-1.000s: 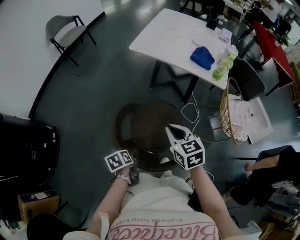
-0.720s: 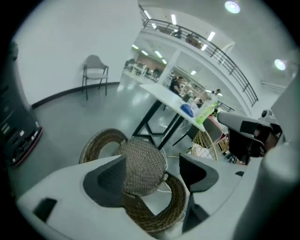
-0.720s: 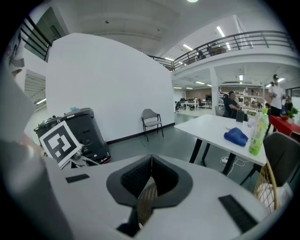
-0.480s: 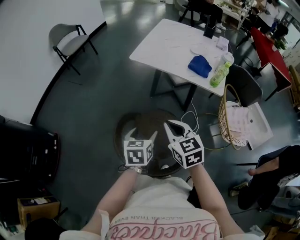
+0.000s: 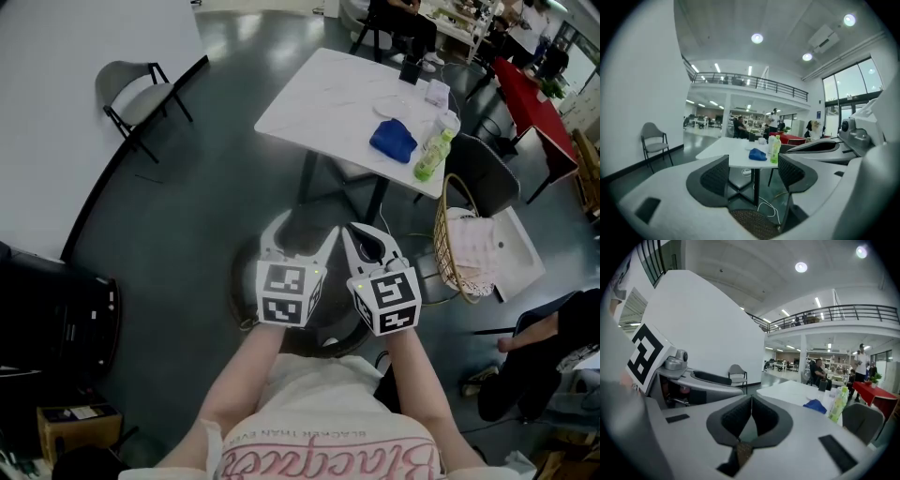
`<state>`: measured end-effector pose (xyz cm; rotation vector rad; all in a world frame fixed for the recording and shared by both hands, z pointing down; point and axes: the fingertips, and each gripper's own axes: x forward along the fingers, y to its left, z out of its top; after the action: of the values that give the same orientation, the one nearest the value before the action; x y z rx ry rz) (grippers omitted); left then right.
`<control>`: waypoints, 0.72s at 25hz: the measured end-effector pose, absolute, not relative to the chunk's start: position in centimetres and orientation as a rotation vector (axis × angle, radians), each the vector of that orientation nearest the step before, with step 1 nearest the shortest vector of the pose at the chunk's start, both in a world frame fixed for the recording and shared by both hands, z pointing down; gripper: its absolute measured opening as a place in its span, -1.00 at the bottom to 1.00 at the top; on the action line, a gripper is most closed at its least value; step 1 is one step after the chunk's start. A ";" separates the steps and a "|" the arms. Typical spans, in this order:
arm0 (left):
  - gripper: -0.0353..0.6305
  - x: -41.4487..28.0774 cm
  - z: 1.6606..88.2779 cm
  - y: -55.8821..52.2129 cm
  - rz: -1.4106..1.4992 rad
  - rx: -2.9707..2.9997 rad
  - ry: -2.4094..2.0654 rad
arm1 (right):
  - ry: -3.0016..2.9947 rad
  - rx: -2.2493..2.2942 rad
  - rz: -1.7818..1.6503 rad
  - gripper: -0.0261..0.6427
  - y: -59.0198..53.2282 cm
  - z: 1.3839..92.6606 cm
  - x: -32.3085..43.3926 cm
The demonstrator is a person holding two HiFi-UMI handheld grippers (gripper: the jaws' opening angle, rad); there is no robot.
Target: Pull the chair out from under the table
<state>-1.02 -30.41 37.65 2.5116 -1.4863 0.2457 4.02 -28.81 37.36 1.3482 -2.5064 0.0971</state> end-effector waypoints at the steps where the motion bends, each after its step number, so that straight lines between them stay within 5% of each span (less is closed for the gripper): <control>1: 0.06 -0.8 36.7 -30.5 0.234 2.549 -1.492 | -2.516 1.362 0.078 -0.91 -29.0 36.5 4.2; 4: -0.05 -0.7 34.1 -30.4 0.197 2.620 -1.549 | -2.544 1.397 0.040 -0.91 -28.9 34.4 4.5; 6: -0.89 -1.0 32.7 -30.0 0.167 2.649 -1.613 | -2.559 1.404 0.025 -0.91 -28.4 33.7 4.5; 18: -0.89 -0.9 32.4 -29.0 0.169 2.686 -1.589 | -2.629 1.391 0.010 -0.91 -27.3 32.8 3.4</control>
<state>-0.91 -29.00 32.36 2.6856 -1.5890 0.1691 3.38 -27.27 32.79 1.3907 -2.6294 0.0103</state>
